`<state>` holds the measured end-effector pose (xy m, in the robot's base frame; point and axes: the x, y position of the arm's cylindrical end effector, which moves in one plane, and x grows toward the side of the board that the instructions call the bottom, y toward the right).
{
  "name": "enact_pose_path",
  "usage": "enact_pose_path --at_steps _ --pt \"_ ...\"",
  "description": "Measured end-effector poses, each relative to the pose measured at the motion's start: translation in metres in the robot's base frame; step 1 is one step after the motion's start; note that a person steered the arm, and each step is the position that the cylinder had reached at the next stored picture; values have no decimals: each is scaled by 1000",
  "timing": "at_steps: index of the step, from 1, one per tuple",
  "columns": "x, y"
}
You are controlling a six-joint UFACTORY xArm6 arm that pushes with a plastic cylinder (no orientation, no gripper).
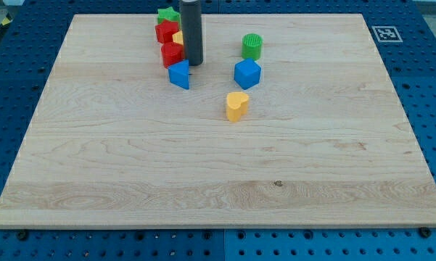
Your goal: Move the red circle left a bit
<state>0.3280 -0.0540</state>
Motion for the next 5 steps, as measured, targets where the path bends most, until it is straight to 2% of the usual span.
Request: enact_pose_path --at_steps 3,5 --pt "0 -49" --pt "20 -52"
